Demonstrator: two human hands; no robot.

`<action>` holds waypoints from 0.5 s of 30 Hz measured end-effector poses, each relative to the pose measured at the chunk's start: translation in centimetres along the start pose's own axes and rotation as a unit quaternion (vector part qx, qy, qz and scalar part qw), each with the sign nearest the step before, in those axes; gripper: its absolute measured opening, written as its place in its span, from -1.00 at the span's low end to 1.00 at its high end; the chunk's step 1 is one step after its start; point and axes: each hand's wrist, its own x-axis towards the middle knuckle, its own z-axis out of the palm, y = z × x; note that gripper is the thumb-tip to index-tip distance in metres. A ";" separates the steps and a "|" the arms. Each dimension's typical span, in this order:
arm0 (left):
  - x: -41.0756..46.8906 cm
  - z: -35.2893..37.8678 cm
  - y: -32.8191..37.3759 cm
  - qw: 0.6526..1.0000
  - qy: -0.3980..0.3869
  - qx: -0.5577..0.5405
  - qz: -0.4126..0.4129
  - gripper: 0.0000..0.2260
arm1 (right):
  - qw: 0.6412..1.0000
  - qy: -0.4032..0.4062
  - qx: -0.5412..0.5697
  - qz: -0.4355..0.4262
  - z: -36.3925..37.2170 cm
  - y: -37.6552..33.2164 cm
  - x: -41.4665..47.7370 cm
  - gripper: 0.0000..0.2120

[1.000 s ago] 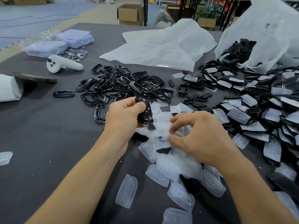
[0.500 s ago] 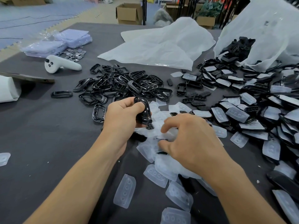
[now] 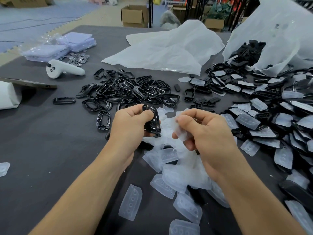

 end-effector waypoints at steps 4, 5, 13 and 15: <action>-0.2 0.3 -0.1 1.000 -0.013 -0.002 0.010 -0.72 | 0.998 0.029 -0.032 -0.037 0.0 0.3 0.0 -0.90; -0.3 0.3 -0.1 1.000 -0.018 -0.014 0.020 -0.74 | 0.996 0.056 -0.051 -0.055 0.0 0.5 0.0 -0.92; -1.6 0.6 0.5 0.976 -0.200 -0.044 0.071 -0.84 | 0.993 0.109 -0.004 -0.052 0.4 0.5 -0.1 -0.85; -1.5 0.7 0.6 0.979 -0.187 -0.056 0.063 -0.82 | 0.994 0.061 0.088 0.005 0.8 0.2 -0.3 -0.71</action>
